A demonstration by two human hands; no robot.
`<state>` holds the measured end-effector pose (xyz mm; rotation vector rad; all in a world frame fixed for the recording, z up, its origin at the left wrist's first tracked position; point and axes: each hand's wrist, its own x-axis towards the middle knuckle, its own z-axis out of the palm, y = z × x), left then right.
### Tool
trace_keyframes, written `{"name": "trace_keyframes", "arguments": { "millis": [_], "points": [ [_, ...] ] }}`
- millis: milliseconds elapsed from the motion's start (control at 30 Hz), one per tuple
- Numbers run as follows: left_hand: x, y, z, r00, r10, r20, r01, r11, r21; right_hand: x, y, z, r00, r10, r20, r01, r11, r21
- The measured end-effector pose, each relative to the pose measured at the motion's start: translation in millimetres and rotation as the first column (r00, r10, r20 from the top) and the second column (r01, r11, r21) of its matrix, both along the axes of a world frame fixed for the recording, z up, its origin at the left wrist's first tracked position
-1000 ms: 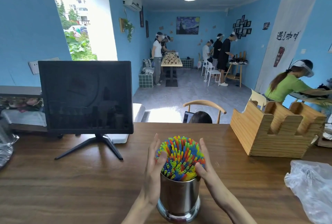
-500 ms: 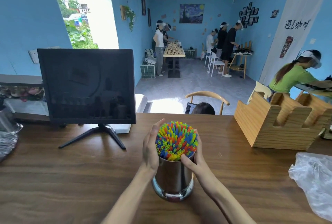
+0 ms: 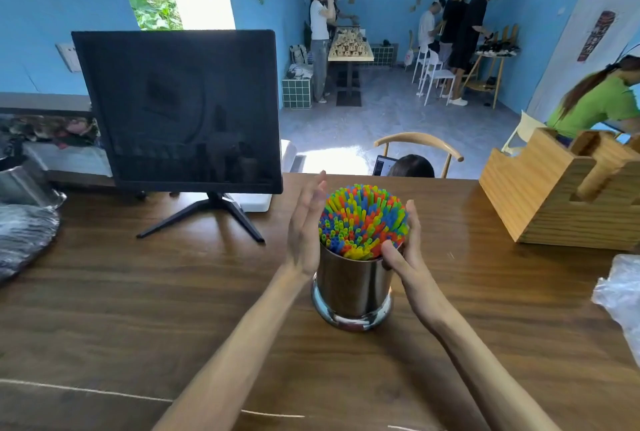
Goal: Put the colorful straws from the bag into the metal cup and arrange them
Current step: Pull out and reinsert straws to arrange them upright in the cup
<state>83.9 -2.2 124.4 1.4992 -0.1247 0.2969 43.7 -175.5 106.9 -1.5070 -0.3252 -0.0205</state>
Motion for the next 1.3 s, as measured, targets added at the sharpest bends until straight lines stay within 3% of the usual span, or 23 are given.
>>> {"name": "trace_keyframes", "arguments": {
  "millis": [133,233,300,400,533,700,867,967,1167,1300],
  "points": [
    [-11.4,16.6,12.7,0.963,0.089,0.254,-0.131,0.979,0.156,-0.3,-8.2,7.3,0.969,-0.167,0.180,0.186,0.978,-0.096],
    [-23.6,26.9,21.4,0.894,0.043,0.446,-0.271,0.845,0.461,2.0,-16.2,19.9,0.886,-0.205,0.416,0.332,0.906,-0.262],
    [-31.3,25.8,23.0,0.867,-0.054,0.495,-0.306,0.725,0.617,4.2,-16.8,27.9,0.860,-0.157,0.486,0.366,0.853,-0.372],
    [-36.0,20.9,19.3,0.871,-0.129,0.475,-0.304,0.617,0.726,6.0,-13.7,37.0,0.867,-0.113,0.485,0.362,0.813,-0.456],
    [-35.8,27.3,19.4,0.874,-0.151,0.461,-0.277,0.625,0.730,5.0,-13.7,46.4,0.868,-0.108,0.484,0.370,0.791,-0.488],
    [-39.4,34.8,26.9,0.847,-0.187,0.498,-0.325,0.559,0.763,2.7,-12.7,50.1,0.820,-0.088,0.565,0.449,0.712,-0.541],
    [-46.5,31.7,39.6,0.868,-0.120,0.483,-0.347,0.550,0.760,1.7,-12.9,50.8,0.845,-0.085,0.528,0.419,0.718,-0.555],
    [-44.4,28.7,48.8,0.907,-0.114,0.406,-0.309,0.474,0.824,1.3,-13.9,49.0,0.865,-0.090,0.493,0.395,0.728,-0.560],
    [-30.6,28.8,62.1,0.960,-0.233,0.154,-0.074,0.320,0.945,3.8,-16.3,46.5,0.878,-0.108,0.467,0.380,0.752,-0.540],
    [-25.3,25.4,60.2,0.955,-0.238,0.178,-0.065,0.416,0.907,6.9,-17.5,45.4,0.876,-0.104,0.470,0.376,0.758,-0.533]
  ]
}}
